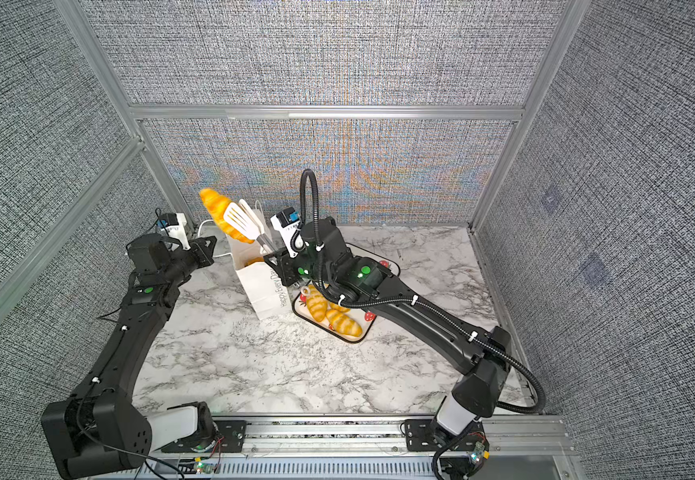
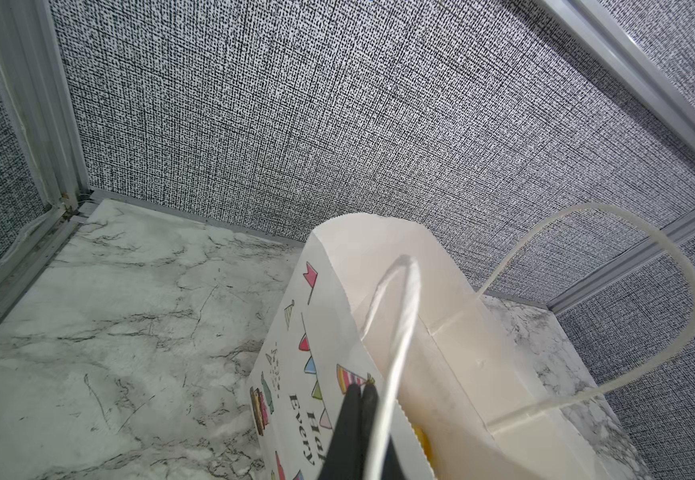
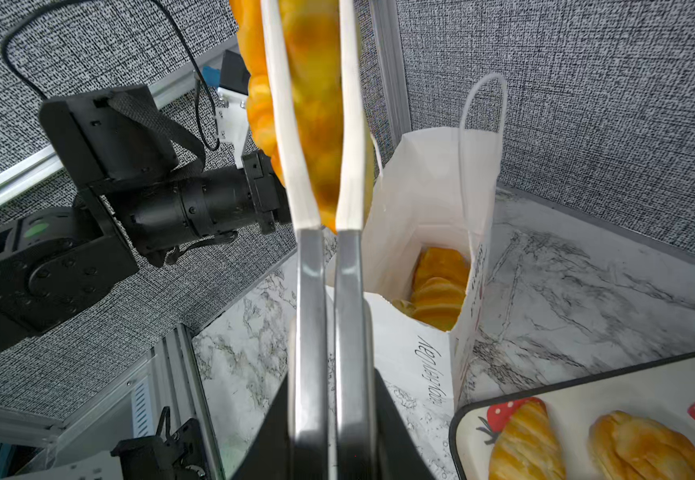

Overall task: Place the fake bread into the paper bag
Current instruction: 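Carry the croissant with the tongs over the bag opening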

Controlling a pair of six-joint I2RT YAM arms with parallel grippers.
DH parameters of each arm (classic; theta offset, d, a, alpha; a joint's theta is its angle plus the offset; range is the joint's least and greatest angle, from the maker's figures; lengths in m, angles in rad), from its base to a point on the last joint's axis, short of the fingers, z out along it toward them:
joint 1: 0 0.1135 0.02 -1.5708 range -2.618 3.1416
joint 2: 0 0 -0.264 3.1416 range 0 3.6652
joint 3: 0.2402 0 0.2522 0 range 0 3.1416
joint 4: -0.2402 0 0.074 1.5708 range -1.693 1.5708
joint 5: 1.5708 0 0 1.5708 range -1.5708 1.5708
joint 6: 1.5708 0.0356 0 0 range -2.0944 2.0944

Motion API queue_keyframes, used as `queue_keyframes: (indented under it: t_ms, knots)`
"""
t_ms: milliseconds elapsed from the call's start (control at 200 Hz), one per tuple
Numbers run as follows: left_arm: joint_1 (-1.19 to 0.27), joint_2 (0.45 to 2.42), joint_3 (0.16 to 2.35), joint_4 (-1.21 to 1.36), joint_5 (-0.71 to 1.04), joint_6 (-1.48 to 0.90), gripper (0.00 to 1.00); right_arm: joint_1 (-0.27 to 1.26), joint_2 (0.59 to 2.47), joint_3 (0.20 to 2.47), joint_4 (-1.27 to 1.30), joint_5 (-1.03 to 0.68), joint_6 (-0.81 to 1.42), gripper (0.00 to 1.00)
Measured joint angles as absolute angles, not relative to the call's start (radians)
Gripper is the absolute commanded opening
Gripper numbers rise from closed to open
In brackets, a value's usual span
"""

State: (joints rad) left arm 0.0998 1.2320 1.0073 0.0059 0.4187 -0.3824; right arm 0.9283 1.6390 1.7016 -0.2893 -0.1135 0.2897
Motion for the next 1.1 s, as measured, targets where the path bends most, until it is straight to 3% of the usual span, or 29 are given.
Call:
queue_keyframes:
  t_ms: [1100]
  knots:
    - [0.1,1.232,1.007,0.006,0.419,-0.386,0.0,0.884,1.76,1.716,-0.337,-0.132,0.366,0.24]
